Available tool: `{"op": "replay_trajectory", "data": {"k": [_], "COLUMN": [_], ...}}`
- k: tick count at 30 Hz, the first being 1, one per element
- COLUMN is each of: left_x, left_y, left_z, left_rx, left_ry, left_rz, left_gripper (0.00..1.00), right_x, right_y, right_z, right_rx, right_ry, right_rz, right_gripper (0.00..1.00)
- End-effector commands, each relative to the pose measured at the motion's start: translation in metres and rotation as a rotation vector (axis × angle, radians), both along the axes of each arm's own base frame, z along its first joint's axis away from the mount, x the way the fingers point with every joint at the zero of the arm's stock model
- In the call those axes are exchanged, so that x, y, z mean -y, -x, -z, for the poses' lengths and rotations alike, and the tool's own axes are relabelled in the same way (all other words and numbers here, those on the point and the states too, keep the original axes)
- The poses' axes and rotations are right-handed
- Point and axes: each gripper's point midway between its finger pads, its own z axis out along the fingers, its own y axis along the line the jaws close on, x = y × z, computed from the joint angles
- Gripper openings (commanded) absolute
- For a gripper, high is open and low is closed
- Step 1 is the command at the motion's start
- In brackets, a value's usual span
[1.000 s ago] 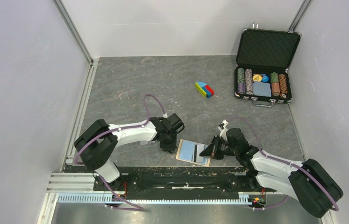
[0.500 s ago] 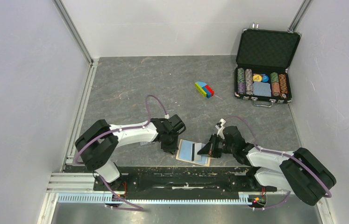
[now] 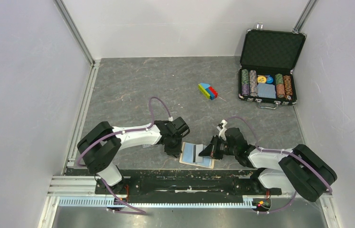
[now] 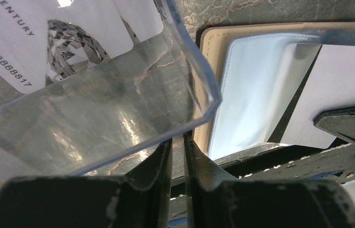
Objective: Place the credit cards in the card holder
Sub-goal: Insert the credit card into the card holder.
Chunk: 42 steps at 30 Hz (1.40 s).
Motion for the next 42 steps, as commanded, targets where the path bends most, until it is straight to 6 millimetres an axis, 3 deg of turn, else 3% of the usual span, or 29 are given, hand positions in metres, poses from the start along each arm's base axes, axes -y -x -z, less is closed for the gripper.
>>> {"op": "replay_trajectory", "data": {"k": [1, 13, 20, 30, 37, 40, 42], "left_x": [0.005, 0.016, 0.020, 0.023, 0.029, 0.032, 0.035], "left_y": [0.009, 0.013, 0.014, 0.012, 0.008, 0.007, 0.007], "left_z": [0.014, 0.012, 0.008, 0.011, 0.008, 0.007, 0.007], "left_rx": [-0.024, -0.031, -0.029, -0.029, -0.025, -0.025, -0.027], "left_ry": [-0.020, 0.014, 0.034, 0.041, 0.049, 0.055, 0.058], "left_rz": [0.013, 0.010, 0.007, -0.005, -0.003, 0.000, 0.003], "left_gripper": [0.21, 0.18, 0.17, 0.18, 0.18, 0.18, 0.18], "right_x": [-0.001, -0.020, -0.027, -0.016, -0.010, -0.012, -0.016], "right_y": [-0.002, 0.009, 0.012, 0.003, 0.007, 0.010, 0.013], "right_z": [0.006, 0.007, 0.008, -0.003, 0.001, 0.003, 0.005], "right_rx": [0.044, 0.033, 0.056, 0.131, 0.130, 0.129, 0.121], "right_ry": [0.020, 0.000, 0.054, 0.242, 0.352, 0.351, 0.339], "right_rz": [0.003, -0.040, -0.107, -0.166, -0.221, -0.235, -0.247], "right_gripper": [0.00, 0.00, 0.19, 0.44, 0.59, 0.57, 0.46]}}
